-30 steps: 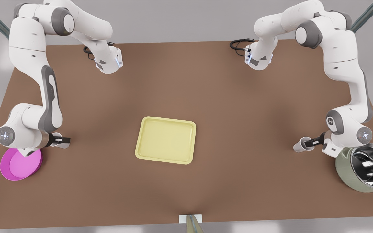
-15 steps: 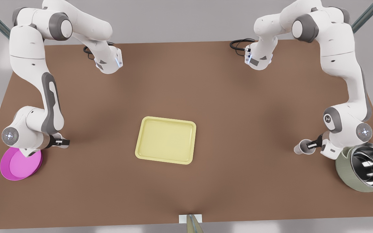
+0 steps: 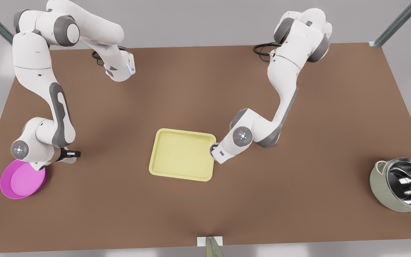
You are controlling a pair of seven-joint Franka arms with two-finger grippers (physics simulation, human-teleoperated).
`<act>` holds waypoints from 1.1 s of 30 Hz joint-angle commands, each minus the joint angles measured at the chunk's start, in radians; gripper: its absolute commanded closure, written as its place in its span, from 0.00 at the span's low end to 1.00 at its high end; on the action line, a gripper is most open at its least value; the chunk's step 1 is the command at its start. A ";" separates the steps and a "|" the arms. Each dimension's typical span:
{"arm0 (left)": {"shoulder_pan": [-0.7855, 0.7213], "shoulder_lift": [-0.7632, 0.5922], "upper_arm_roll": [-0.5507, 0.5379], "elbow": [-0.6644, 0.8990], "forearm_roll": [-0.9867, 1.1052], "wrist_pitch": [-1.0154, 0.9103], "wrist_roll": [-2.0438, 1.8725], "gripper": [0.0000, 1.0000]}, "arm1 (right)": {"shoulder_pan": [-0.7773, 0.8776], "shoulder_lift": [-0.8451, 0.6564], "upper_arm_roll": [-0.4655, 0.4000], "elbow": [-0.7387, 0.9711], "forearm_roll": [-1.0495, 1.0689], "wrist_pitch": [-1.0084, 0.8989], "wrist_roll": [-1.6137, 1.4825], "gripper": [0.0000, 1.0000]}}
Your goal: Use both arms to respectively pick up the white IKEA cups from the middle-left and middle-right positions, then place the white IKEA cups onto the middle-middle tray, ensuring that the cups remain upright and do not tip over
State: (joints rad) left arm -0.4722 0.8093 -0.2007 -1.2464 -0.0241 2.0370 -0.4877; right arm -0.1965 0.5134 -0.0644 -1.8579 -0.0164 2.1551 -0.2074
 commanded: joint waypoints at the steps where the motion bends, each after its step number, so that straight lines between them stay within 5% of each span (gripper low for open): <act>1: -0.029 0.042 0.001 0.051 0.018 0.086 -0.638 0.79 | -0.001 -0.001 0.000 0.000 0.000 0.014 -0.059 0.42; 6: -0.063 0.073 0.001 0.073 0.016 0.088 -0.667 0.79 | -0.004 0.000 0.000 0.006 0.000 0.011 -0.081 0.79; 12: -0.079 0.116 0.001 0.085 0.015 0.131 -0.689 0.77 | 0.006 -0.009 0.072 0.085 0.007 -0.030 -0.132 0.79; 14: -0.079 0.120 0.001 0.085 0.015 0.134 -0.687 0.51 | 0.031 -0.010 0.147 0.103 0.007 -0.035 -0.121 0.79; 18: -0.077 0.120 0.001 0.084 0.013 0.144 -0.687 0.35 | 0.313 -0.012 0.149 0.167 0.018 -0.053 -0.096 0.79; 19: -0.075 0.114 0.001 0.084 0.018 0.135 -0.686 0.06 | 0.379 -0.012 0.149 0.180 0.016 -0.050 -0.041 0.79; 20: -0.071 0.110 0.001 0.084 0.023 0.129 -0.689 0.00 | 0.437 -0.010 0.147 0.184 0.021 -0.023 -0.038 0.79; 23: -0.057 0.057 0.001 0.084 0.020 0.005 -0.690 0.00 | 0.543 -0.007 0.147 0.201 0.018 0.000 -0.003 0.79; 26: 0.007 -0.088 0.001 0.103 0.015 -0.320 -0.686 0.00 | 0.595 -0.003 0.146 0.190 0.007 0.011 0.014 0.79; 28: 0.189 -0.160 0.001 0.222 0.023 -0.627 -0.464 0.00 | 0.618 0.033 0.146 0.190 0.006 0.039 0.016 0.79; 33: 0.383 -0.355 0.033 0.214 0.107 -0.765 0.007 0.00 | 0.626 0.063 0.144 0.190 -0.011 0.049 0.022 0.79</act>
State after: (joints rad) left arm -0.1022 0.4751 -0.1644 -1.0753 0.0596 1.5382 -0.9064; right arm 0.4285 0.5747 0.0799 -1.6679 -0.0163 2.1844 -0.2401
